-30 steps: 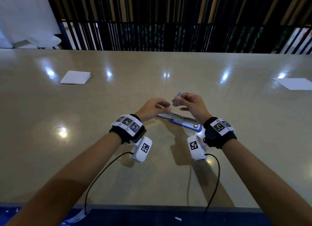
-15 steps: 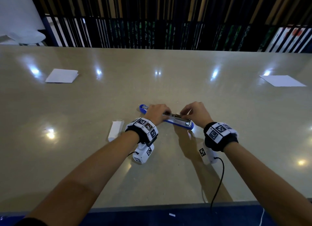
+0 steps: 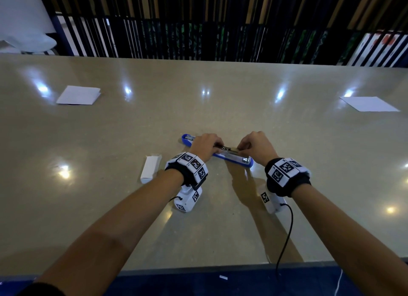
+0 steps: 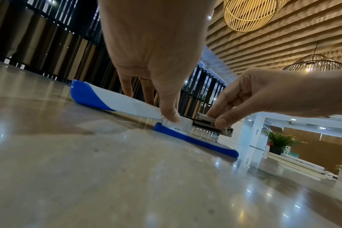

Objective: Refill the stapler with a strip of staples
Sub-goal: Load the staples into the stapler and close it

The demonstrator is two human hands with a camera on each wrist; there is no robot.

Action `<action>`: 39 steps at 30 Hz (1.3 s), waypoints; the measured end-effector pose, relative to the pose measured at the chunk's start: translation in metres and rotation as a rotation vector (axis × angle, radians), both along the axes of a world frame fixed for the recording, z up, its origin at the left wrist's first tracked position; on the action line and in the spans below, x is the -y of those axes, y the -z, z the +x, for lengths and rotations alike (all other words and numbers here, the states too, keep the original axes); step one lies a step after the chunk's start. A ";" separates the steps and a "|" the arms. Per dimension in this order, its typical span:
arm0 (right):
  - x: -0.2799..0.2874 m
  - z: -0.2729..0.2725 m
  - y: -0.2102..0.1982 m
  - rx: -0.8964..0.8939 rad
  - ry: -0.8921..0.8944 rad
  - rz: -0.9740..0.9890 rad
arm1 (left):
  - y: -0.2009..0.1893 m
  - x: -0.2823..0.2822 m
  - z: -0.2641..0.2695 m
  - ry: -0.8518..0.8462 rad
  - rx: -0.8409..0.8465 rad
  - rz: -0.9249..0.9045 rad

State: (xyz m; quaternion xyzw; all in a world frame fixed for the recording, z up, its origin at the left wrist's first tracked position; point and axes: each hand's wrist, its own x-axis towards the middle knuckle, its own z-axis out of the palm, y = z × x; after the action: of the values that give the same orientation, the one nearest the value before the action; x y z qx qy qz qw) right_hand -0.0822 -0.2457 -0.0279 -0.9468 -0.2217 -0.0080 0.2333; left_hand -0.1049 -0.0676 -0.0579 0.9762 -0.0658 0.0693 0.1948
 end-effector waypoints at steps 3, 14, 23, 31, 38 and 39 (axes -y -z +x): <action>-0.001 0.000 -0.001 -0.019 0.006 -0.005 | 0.001 0.000 0.001 -0.001 -0.003 -0.004; 0.002 0.002 -0.001 -0.063 0.019 0.000 | 0.004 -0.001 0.002 0.017 -0.006 -0.004; 0.010 0.004 0.000 -0.124 0.004 0.047 | -0.003 -0.020 0.007 0.034 -0.145 0.083; 0.014 0.008 0.006 -0.104 0.006 0.102 | -0.026 -0.081 0.004 -0.091 -0.205 0.236; 0.019 0.005 0.011 -0.123 0.019 0.223 | -0.067 -0.065 0.002 0.114 0.043 -0.302; 0.019 0.006 0.011 -0.126 0.023 0.240 | -0.067 -0.057 0.002 0.140 0.064 -0.344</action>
State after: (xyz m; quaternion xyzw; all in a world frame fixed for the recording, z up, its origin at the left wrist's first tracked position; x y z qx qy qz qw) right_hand -0.0765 -0.2648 -0.0389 -0.9131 -0.1934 0.0225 0.3583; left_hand -0.1030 -0.0107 0.0093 0.9188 -0.1270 0.0966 0.3611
